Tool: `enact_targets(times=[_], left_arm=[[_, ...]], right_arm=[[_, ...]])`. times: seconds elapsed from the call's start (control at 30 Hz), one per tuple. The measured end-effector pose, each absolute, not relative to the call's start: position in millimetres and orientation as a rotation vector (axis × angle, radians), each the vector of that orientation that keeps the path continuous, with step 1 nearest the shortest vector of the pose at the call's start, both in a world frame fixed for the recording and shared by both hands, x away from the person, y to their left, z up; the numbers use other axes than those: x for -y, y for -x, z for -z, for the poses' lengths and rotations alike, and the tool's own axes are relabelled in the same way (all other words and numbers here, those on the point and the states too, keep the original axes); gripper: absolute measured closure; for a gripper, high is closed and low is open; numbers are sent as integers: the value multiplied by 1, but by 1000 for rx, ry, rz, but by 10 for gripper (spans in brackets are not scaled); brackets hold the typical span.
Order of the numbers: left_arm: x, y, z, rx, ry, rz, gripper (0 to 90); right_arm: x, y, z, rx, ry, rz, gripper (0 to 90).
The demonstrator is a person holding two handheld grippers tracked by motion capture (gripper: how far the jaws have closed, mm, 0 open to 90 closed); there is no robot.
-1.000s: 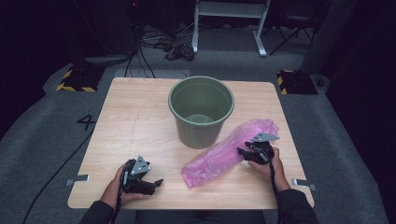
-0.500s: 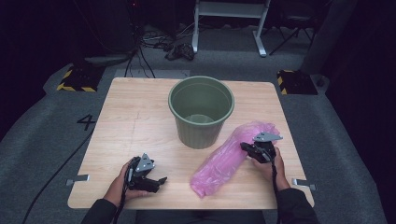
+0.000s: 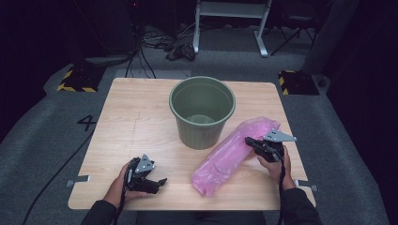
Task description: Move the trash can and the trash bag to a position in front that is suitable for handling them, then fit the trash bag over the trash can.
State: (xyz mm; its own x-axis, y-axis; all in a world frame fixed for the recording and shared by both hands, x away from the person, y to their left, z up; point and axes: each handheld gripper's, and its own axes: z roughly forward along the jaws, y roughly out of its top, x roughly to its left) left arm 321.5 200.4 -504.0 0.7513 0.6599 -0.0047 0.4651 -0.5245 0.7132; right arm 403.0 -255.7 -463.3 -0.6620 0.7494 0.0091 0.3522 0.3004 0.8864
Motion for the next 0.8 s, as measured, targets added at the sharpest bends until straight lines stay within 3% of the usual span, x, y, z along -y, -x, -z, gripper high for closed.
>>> enact_targets(times=[0.8], left_arm=[[-201, -321, 504, -841, -2220, -348, 156]], right_arm=[[259, -399, 435, -2079, -922, -1416, 895]])
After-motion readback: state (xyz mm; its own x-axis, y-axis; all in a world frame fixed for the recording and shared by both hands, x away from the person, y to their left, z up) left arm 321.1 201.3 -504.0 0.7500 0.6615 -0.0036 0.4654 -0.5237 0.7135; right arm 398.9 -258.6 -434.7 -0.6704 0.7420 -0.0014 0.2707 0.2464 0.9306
